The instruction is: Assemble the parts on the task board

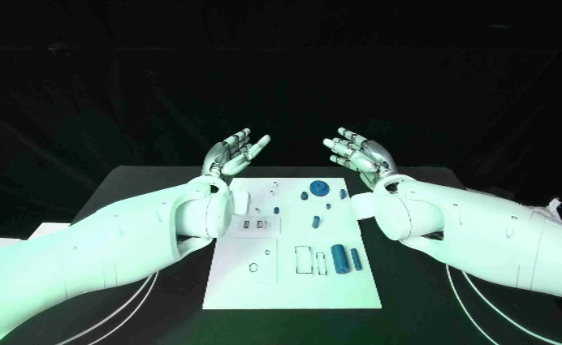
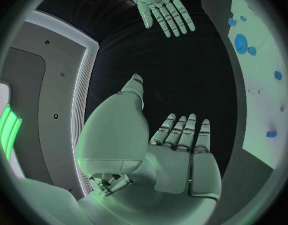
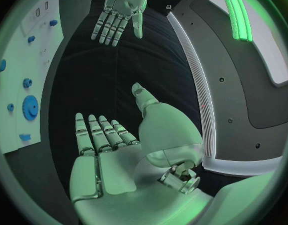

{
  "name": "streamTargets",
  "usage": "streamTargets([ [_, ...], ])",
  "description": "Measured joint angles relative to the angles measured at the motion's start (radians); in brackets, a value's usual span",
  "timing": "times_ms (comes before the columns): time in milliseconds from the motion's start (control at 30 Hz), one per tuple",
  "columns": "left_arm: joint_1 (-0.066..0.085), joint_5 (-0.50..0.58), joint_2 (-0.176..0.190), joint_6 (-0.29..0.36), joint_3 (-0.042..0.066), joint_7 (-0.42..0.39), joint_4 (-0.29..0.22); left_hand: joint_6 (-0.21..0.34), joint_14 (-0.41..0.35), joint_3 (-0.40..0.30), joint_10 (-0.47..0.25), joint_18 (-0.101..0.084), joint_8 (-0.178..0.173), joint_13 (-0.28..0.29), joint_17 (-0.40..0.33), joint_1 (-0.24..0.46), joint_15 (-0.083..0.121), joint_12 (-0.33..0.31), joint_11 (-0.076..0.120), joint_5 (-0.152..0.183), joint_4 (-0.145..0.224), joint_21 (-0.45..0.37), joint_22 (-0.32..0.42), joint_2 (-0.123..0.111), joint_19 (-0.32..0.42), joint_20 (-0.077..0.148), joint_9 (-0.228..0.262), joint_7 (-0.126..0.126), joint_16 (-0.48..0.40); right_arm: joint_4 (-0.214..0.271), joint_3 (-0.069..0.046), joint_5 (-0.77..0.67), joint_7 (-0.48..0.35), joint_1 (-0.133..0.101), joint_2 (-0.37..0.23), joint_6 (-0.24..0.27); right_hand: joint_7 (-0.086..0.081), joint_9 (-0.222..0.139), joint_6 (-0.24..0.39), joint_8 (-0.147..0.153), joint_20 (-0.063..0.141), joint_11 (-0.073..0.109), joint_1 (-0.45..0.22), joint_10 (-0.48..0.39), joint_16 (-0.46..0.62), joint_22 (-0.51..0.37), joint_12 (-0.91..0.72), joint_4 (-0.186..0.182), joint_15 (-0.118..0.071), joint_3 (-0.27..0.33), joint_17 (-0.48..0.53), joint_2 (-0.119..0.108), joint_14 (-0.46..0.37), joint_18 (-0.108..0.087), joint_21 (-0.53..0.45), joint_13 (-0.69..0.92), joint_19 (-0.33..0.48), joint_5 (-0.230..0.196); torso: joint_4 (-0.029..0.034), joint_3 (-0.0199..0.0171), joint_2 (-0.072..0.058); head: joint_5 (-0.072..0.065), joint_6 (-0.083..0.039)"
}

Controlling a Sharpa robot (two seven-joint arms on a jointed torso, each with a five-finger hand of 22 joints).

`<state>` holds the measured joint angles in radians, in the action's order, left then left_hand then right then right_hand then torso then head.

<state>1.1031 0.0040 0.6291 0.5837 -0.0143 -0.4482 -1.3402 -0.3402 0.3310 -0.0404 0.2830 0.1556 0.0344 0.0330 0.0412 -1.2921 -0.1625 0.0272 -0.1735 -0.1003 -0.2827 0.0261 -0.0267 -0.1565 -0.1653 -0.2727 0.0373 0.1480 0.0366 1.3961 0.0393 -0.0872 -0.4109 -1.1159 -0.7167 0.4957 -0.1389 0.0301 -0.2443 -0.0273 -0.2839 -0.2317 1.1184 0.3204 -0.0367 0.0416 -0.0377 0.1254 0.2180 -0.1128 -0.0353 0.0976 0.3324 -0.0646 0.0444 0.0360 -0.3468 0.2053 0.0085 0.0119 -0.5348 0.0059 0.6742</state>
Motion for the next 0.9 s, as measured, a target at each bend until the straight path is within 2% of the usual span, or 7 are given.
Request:
streamTargets([
  [133,0.0,-0.002,-0.001,-0.023,0.0,0.008,0.003,-0.043,0.085,-0.005,0.055,0.0,0.008,0.005,0.01,-0.02,-0.011,0.01,-0.013,0.0,-0.005,0.021,-0.012,0.018,-0.061,-0.012,0.004,0.001,0.021,-0.03,0.007,-0.036,0.03,-0.012,0.012,-0.09,-0.008,0.012,-0.123,-0.023,-0.003,-0.003,0.055,0.173,-0.033,0.015,-0.03,0.031,-0.002,-0.007,-0.013,0.005,0.183,-0.036,0.031,0.012,-0.128,-0.003,0.0001,0.0005,0.0,0.0,0.0],
  [333,0.0,-0.004,0.0,-0.042,0.0,0.015,0.003,-0.249,0.358,-0.038,0.322,0.0,0.051,0.025,0.044,-0.051,-0.018,0.063,-0.033,-0.012,0.013,0.131,-0.063,0.061,-0.364,-0.011,0.024,0.018,0.097,-0.053,0.011,-0.077,0.064,-0.019,0.019,-0.189,-0.034,0.032,-0.399,-0.066,0.002,0.022,0.122,0.45,-0.078,0.033,-0.075,0.077,-0.035,-0.028,-0.024,0.006,0.46,-0.083,0.09,0.022,-0.335,-0.01,0.0001,0.0006,0.0,0.0,0.0],
  [400,0.001,-0.006,0.028,-0.063,0.0,0.015,-0.016,-0.333,0.455,-0.051,0.421,0.016,0.067,0.03,0.059,-0.058,-0.008,0.081,-0.03,-0.012,0.026,0.172,-0.08,0.075,-0.47,-0.003,0.029,0.03,0.126,-0.072,0.012,-0.176,0.065,-0.027,0.003,-0.177,-0.046,0.033,-0.476,-0.069,0.007,0.034,0.132,0.522,-0.082,0.035,-0.077,0.094,-0.047,-0.039,-0.025,0.005,0.534,-0.083,0.106,0.023,-0.39,-0.01,0.0055,0.0018,-0.007,-0.013,-0.007],
  [467,0.002,-0.008,0.053,-0.075,0.0,0.015,-0.018,-0.398,0.532,-0.059,0.496,0.016,0.081,0.033,0.072,-0.066,0.004,0.096,-0.022,-0.012,0.043,0.203,-0.091,0.083,-0.549,0.008,0.034,0.04,0.148,-0.086,0.008,-0.26,0.065,-0.035,-0.016,-0.156,-0.055,0.033,-0.529,-0.069,0.013,0.042,0.138,0.573,-0.086,0.035,-0.077,0.107,-0.056,-0.052,-0.026,-0.001,0.588,-0.098,0.117,0.023,-0.43,-0.01,0.012,0.0037,-0.016,-0.023,-0.015],
  [600,0.002,-0.014,0.07,-0.089,0.0,0.015,-0.036,-0.497,0.649,-0.06,0.614,0.015,0.101,0.038,0.099,-0.085,0.027,0.116,-0.006,-0.012,0.083,0.249,-0.107,0.082,-0.672,0.029,0.039,0.059,0.178,-0.086,0.006,-0.406,0.073,-0.042,-0.027,-0.121,-0.072,0.034,-0.601,-0.069,0.026,0.054,0.143,0.644,-0.086,0.035,-0.074,0.133,-0.072,-0.078,-0.028,-0.006,0.668,-0.098,0.129,0.024,-0.491,-0.01,0.0197,0.0052,-0.03,-0.03,-0.021],
  [700,0.005,-0.021,0.081,-0.099,-0.001,0.016,-0.059,-0.55,0.714,-0.057,0.681,0.016,0.107,0.04,0.119,-0.098,0.043,0.121,0.007,-0.003,0.11,0.273,-0.115,0.083,-0.738,0.044,0.041,0.067,0.192,-0.08,0.006,-0.496,0.083,-0.047,-0.03,-0.108,-0.081,0.034,-0.64,-0.069,0.035,0.061,0.145,0.686,-0.086,0.035,-0.063,0.144,-0.083,-0.103,-0.03,-0.009,0.719,-0.098,0.138,0.024,-0.528,-0.01,0.0237,0.005,-0.04,-0.033,-0.025],
  [900,0.012,-0.03,0.125,-0.11,0.002,0.024,-0.107,-0.615,0.798,-0.047,0.768,0.015,0.107,0.042,0.155,-0.113,0.066,0.121,0.024,0.005,0.144,0.299,-0.123,0.085,-0.824,0.067,0.041,0.057,0.206,-0.074,-0.001,-0.658,0.111,-0.061,-0.038,-0.091,-0.073,0.035,-0.691,-0.061,0.054,0.074,0.146,0.75,-0.086,0.034,-0.05,0.153,-0.103,-0.14,-0.037,-0.016,0.8,-0.113,0.161,0.027,-0.589,-0.016,0.0284,0.0079,-0.061,-0.041,-0.036],
])
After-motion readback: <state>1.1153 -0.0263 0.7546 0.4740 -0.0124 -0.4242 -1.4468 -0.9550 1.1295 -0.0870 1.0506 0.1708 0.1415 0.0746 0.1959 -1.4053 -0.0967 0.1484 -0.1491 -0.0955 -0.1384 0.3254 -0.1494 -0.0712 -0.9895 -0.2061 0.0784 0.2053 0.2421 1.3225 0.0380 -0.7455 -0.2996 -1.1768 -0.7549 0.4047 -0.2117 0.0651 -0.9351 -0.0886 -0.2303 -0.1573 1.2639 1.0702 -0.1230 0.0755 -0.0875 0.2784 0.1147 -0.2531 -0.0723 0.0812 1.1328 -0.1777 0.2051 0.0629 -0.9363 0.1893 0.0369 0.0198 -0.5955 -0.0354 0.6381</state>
